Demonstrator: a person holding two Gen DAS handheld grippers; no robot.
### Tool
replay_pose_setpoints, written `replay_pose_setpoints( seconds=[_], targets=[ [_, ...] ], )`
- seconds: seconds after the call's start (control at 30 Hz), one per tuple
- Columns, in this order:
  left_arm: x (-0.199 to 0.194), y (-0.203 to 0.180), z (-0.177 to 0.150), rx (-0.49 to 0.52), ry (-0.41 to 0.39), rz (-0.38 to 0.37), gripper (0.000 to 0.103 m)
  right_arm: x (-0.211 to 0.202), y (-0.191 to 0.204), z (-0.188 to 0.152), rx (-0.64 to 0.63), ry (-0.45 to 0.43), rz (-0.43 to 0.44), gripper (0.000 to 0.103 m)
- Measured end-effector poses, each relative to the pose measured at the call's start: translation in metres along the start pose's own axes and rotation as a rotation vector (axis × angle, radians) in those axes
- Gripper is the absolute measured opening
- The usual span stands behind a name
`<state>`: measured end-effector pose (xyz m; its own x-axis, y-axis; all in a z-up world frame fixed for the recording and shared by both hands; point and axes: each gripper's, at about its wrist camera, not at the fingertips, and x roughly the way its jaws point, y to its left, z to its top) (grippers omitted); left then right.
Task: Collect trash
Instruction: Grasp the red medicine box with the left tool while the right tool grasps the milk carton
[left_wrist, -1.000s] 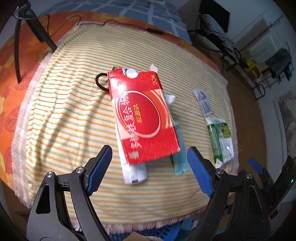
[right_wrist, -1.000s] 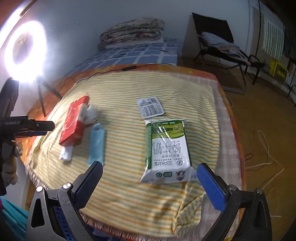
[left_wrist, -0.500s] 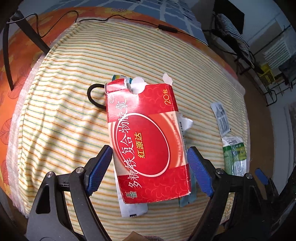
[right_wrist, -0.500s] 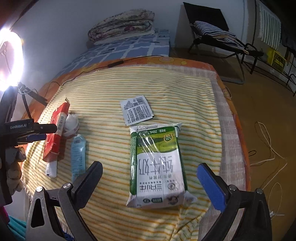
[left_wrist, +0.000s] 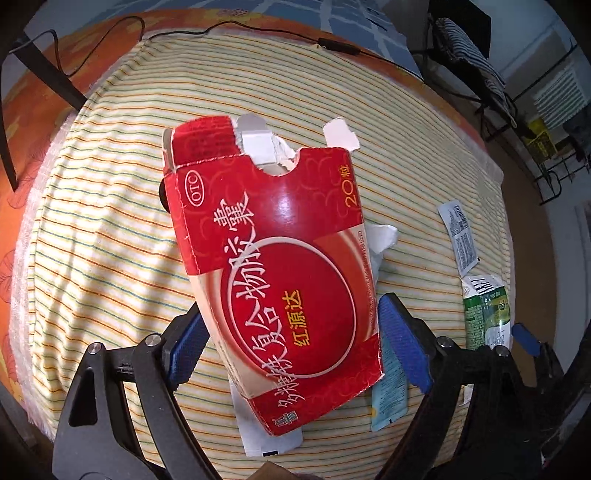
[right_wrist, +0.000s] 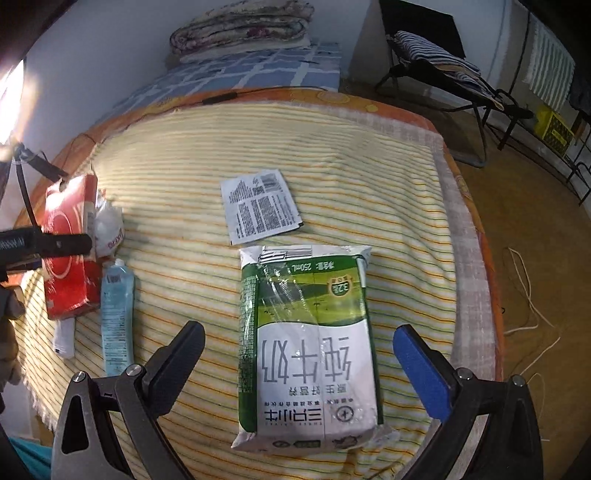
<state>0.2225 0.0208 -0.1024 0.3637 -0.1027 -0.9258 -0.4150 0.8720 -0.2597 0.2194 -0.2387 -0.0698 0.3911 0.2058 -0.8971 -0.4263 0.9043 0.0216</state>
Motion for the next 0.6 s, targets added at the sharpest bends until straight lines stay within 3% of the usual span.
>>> replay_pose_setpoints(
  seconds=[0.07,0.13,0.27,0.37,0.4,0.43,0.47,0.6],
  targets=[
    [-0.001,0.002,-0.001,-0.002,-0.007,-0.004,0.089,0.004,0.004,0.000,-0.018,0.009,-0.013,0.103],
    [-0.005,0.004,-0.001,-0.003,-0.017,-0.019,0.081,0.008,0.007,0.000,-0.045,0.019,-0.036,0.103],
    [-0.014,0.005,-0.001,0.015,-0.046,-0.018,0.080,0.014,0.011,-0.003,-0.087,0.041,-0.081,0.102],
    [-0.019,0.010,-0.002,0.011,-0.059,-0.027,0.077,0.016,0.011,-0.004,-0.098,0.056,-0.098,0.088],
    [-0.021,0.012,-0.002,0.006,-0.061,-0.037,0.074,0.017,0.010,-0.004,-0.096,0.064,-0.096,0.082],
    [-0.024,0.015,-0.002,0.004,-0.061,-0.044,0.058,0.017,0.008,-0.005,-0.090,0.070,-0.087,0.083],
    [-0.027,0.018,-0.002,0.002,-0.060,-0.071,0.051,0.017,0.007,-0.005,-0.082,0.069,-0.079,0.083],
    [-0.038,0.023,-0.001,0.018,-0.077,-0.091,0.047,0.011,0.001,-0.006,-0.059,0.053,-0.067,0.083]
  ],
)
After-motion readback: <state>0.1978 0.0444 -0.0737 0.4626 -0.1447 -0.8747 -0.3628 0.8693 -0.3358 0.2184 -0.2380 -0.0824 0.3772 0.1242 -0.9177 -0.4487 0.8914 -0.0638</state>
